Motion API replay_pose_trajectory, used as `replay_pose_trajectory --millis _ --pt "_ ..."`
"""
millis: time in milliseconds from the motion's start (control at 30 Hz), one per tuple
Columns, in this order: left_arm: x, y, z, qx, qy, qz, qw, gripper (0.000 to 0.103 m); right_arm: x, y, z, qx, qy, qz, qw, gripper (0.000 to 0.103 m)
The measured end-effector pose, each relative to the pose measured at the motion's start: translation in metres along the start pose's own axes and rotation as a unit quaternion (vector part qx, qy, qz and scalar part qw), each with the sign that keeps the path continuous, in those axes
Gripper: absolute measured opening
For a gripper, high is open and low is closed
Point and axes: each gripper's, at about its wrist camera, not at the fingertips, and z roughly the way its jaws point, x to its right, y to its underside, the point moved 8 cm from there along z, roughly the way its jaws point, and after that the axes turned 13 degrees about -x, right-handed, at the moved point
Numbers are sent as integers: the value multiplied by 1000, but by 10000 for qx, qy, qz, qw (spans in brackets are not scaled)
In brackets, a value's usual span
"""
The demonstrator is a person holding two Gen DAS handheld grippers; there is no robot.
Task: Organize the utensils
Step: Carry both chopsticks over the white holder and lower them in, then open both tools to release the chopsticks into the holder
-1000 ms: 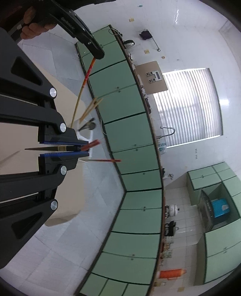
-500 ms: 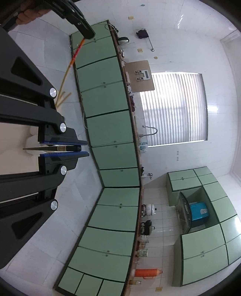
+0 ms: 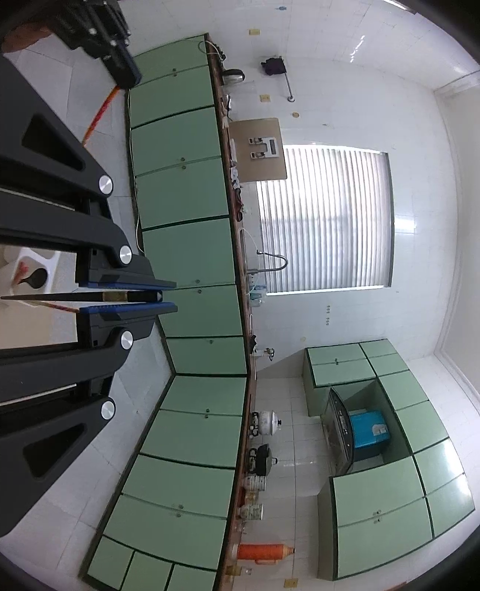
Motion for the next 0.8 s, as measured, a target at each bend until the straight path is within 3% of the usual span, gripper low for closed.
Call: replay_pose_trajectory --millis 367,800 --pt "-22 -3 67 -506 40 37 9987 5 2 2 69 -239 -179 53 9995 6" --pt "-26 26 141 -1092 71 69 9940 5 -5 56 114 -873 -359 -14 9955 6"
